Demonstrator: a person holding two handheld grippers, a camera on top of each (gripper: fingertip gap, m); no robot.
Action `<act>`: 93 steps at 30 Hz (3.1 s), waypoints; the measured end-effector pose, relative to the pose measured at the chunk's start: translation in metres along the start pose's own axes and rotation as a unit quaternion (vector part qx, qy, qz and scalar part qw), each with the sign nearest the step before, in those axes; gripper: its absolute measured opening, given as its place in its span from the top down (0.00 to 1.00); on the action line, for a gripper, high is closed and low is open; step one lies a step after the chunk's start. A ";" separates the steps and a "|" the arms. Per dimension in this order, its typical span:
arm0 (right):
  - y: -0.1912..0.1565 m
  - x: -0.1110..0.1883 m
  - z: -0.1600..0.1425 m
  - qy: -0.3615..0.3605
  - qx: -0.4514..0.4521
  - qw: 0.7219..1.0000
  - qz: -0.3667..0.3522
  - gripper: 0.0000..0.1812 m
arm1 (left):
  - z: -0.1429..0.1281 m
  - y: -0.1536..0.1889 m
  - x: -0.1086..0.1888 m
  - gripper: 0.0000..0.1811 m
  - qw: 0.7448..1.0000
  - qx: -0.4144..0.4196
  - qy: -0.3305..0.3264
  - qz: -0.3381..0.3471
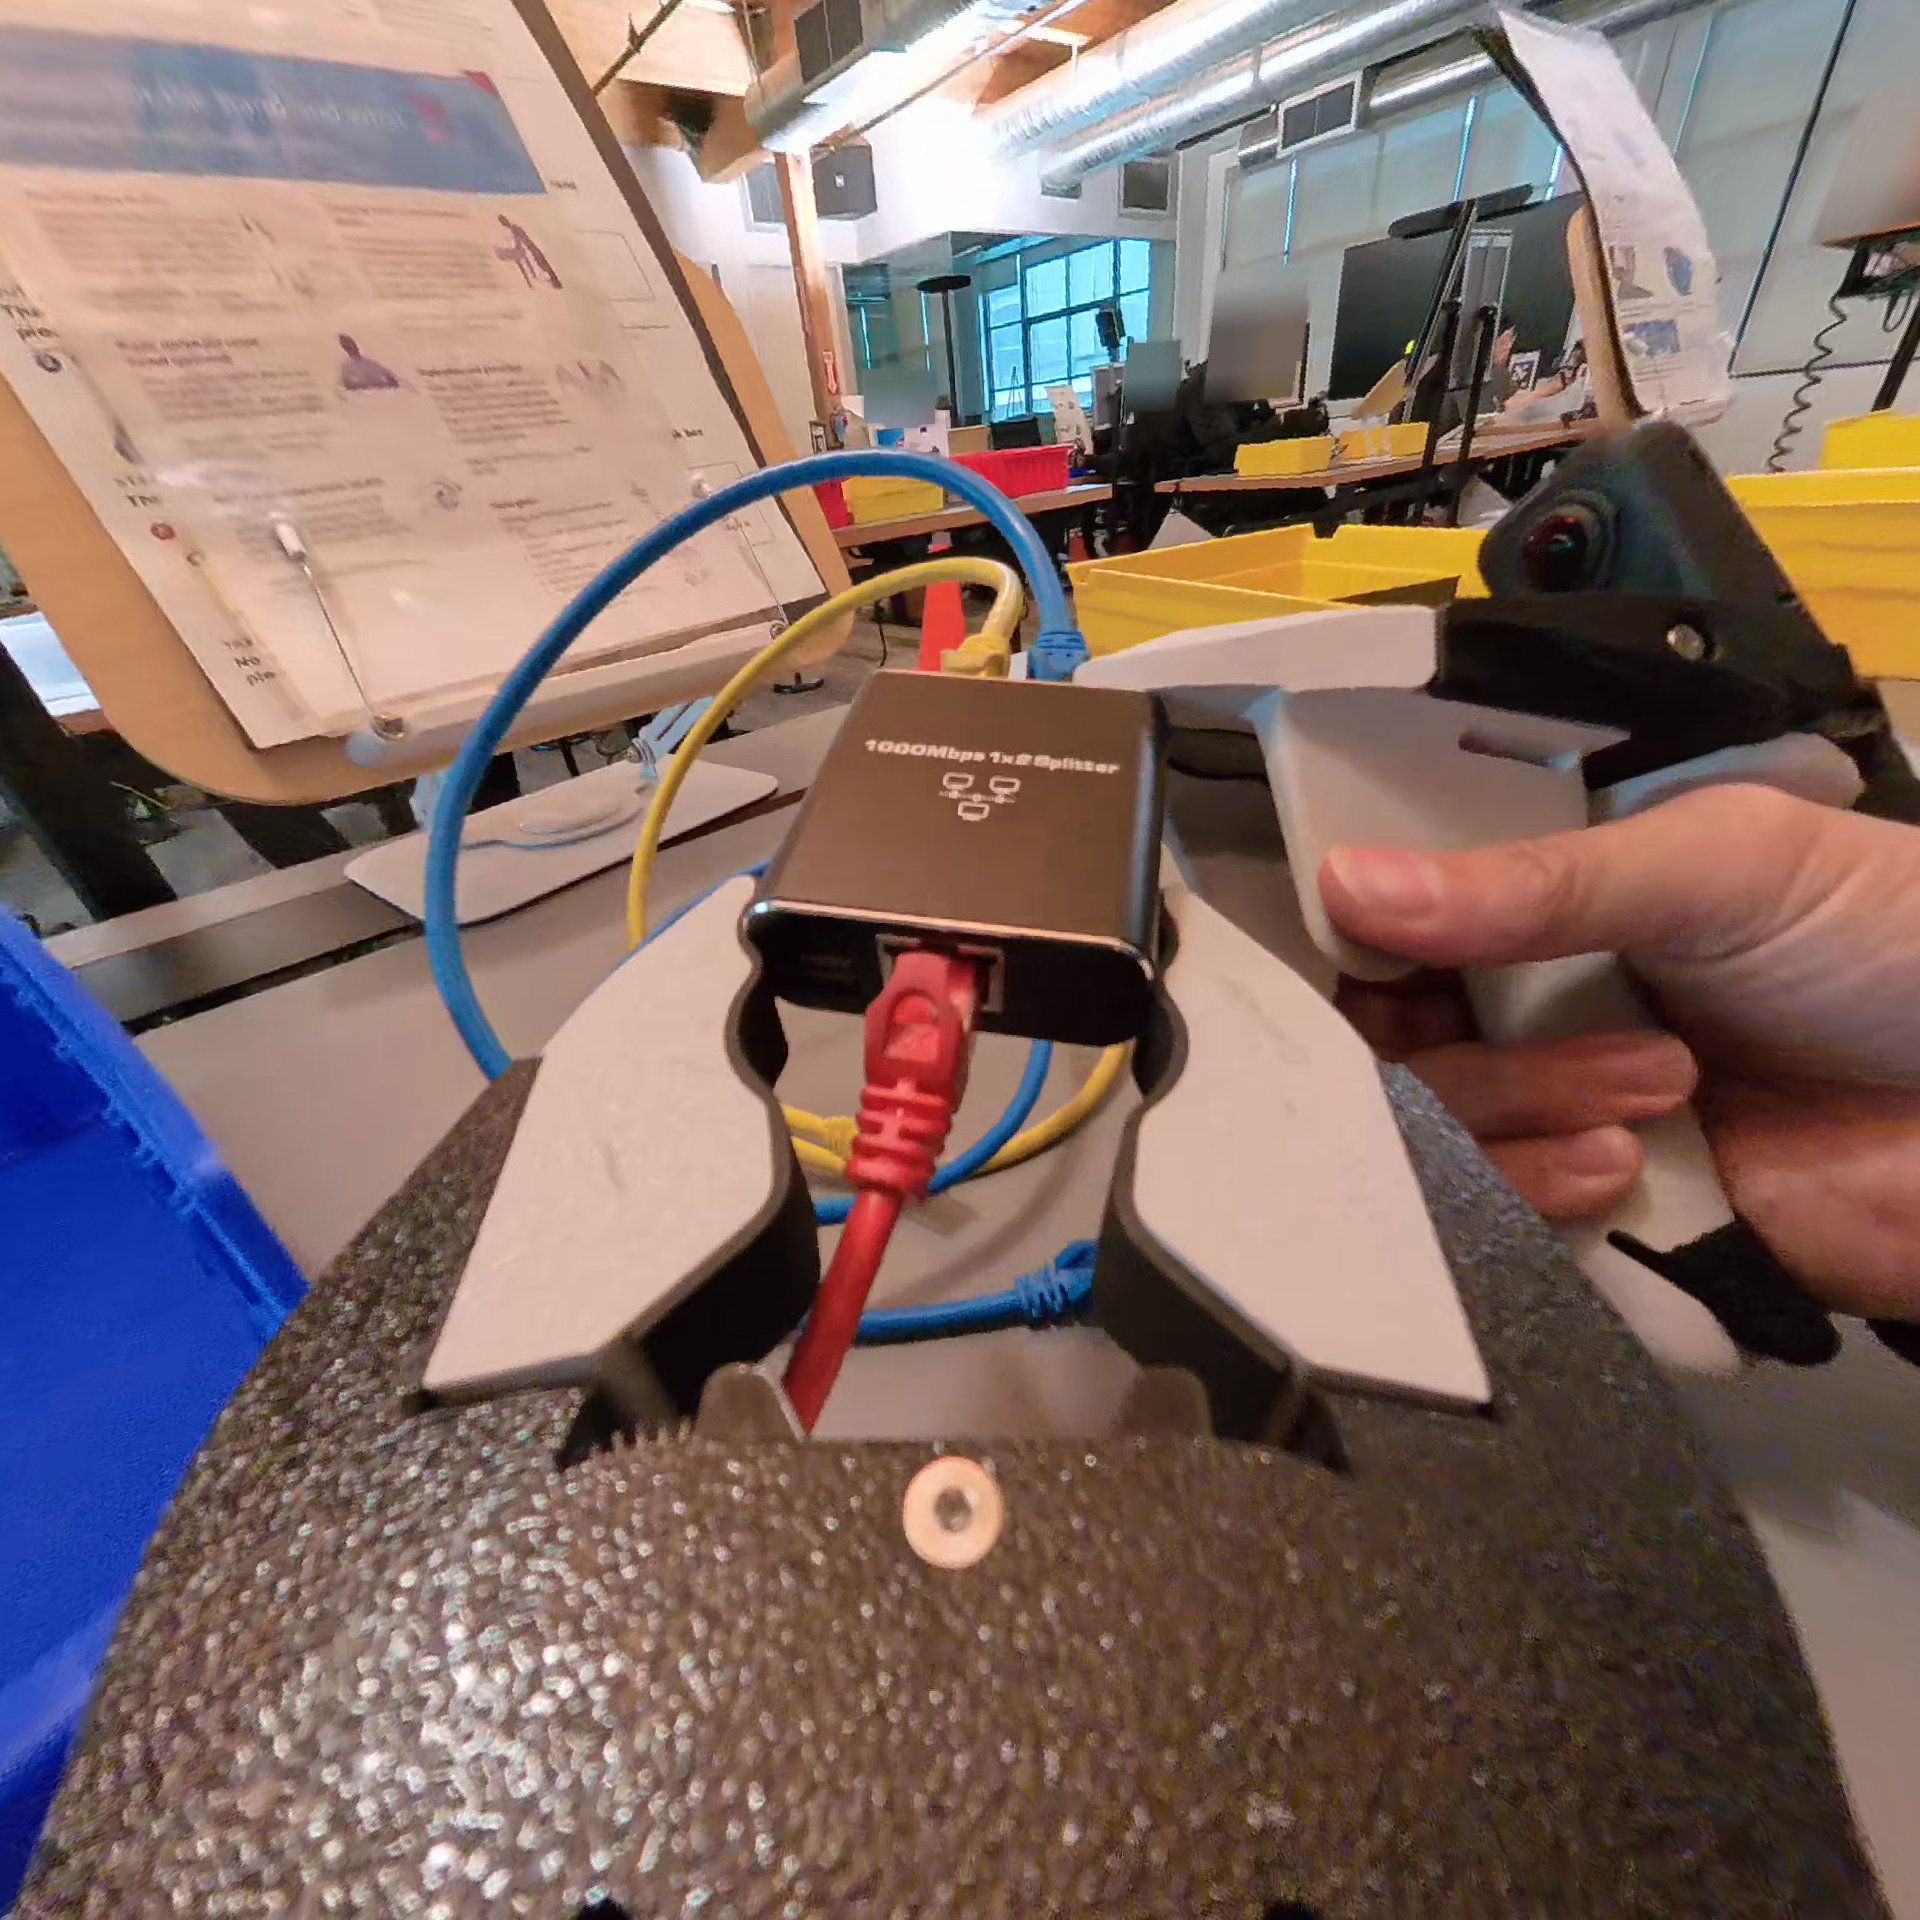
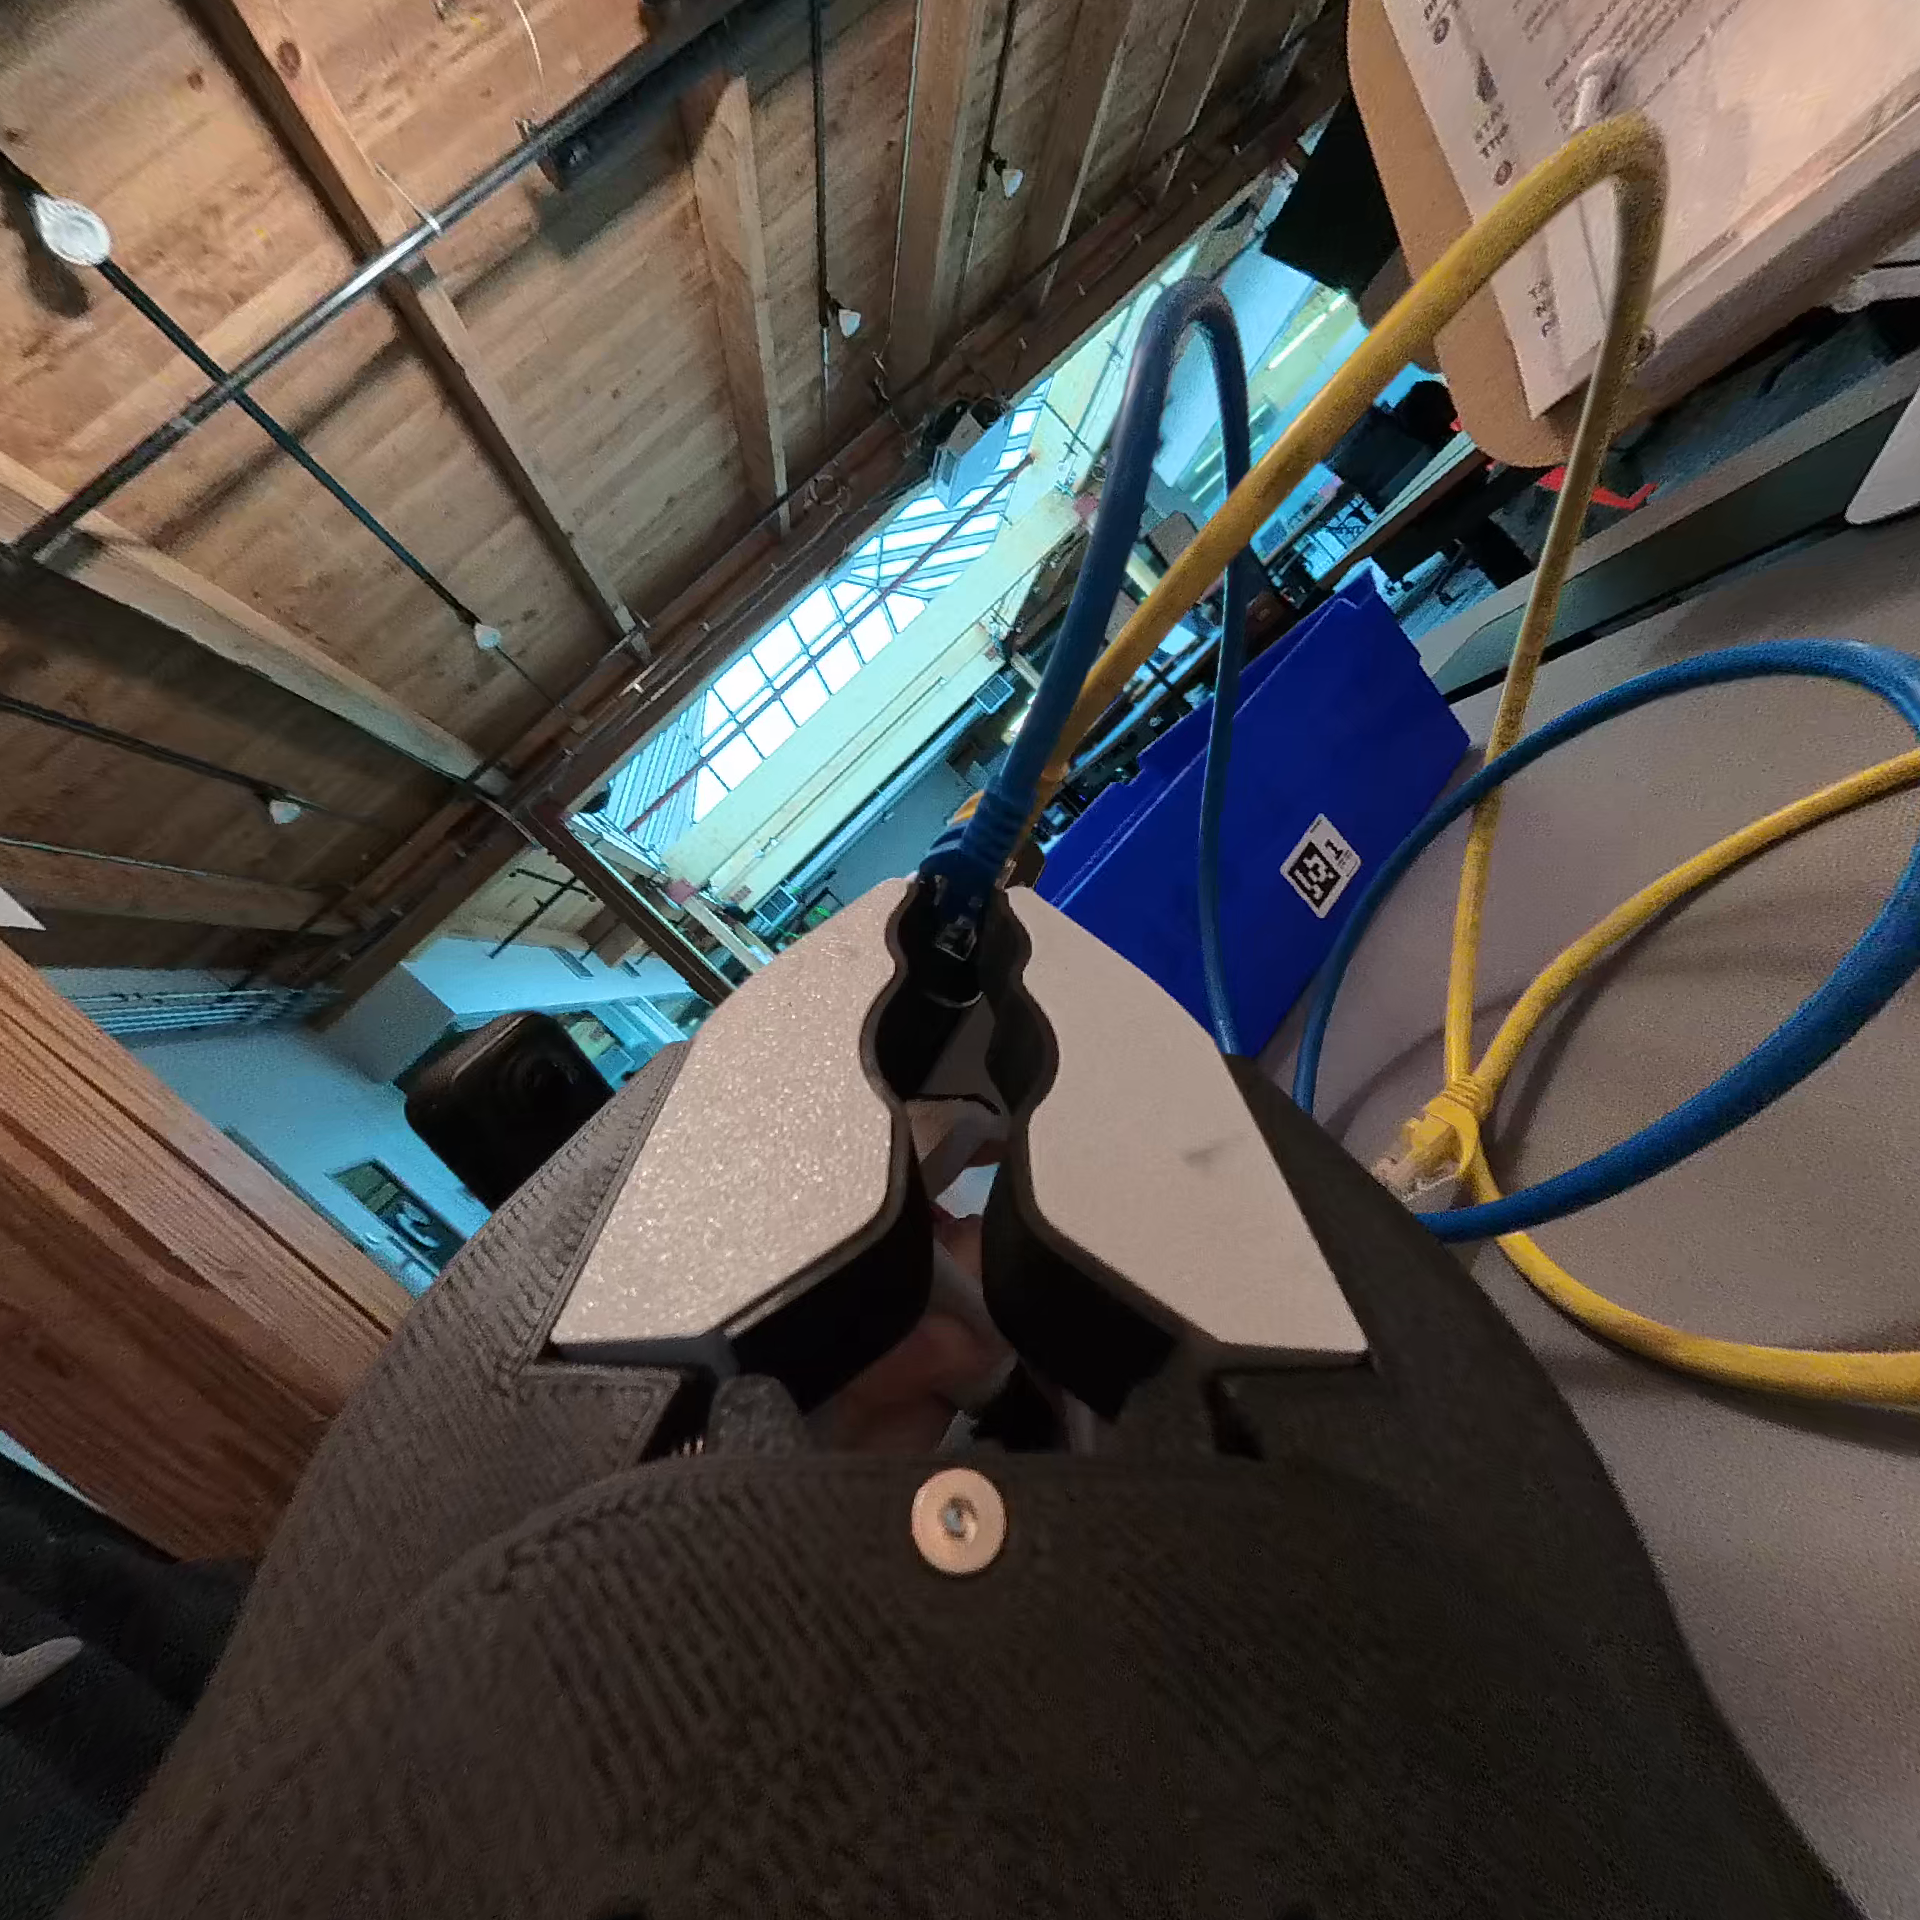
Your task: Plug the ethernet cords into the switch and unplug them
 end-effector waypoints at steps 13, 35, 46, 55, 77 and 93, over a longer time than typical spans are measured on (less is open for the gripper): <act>0.005 0.003 -0.001 0.014 -0.083 0.996 0.019 0.94 | 0.003 0.003 0.002 0.64 0.996 -0.078 0.000 0.030; 0.011 0.001 -0.008 0.056 -0.166 0.984 -0.003 0.91 | 0.001 0.005 0.000 0.64 0.992 -0.118 -0.018 0.045; 0.011 0.000 -0.009 0.071 -0.189 0.979 0.011 0.93 | 0.000 0.005 0.000 0.64 0.991 -0.127 -0.021 0.047; 0.017 0.000 -0.013 0.088 -0.224 0.970 -0.011 0.87 | 0.000 0.005 0.001 0.64 0.988 -0.142 -0.026 0.058; 0.015 0.002 -0.012 0.100 -0.218 0.971 -0.006 0.93 | -0.002 0.006 0.000 0.64 0.988 -0.141 -0.029 0.051; 0.015 0.002 -0.014 0.094 -0.223 0.970 -0.001 0.93 | -0.002 0.005 -0.001 0.64 0.989 -0.132 -0.031 0.053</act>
Point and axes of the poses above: each gripper's, where its closed fingertips meet, x back along the fingers, z out of its top, y = z × x across the jaws, the point moved 6 cm from there along x, back along the fingers, and after that the axes turned 4 degrees about -x, right-handed, at the moved point
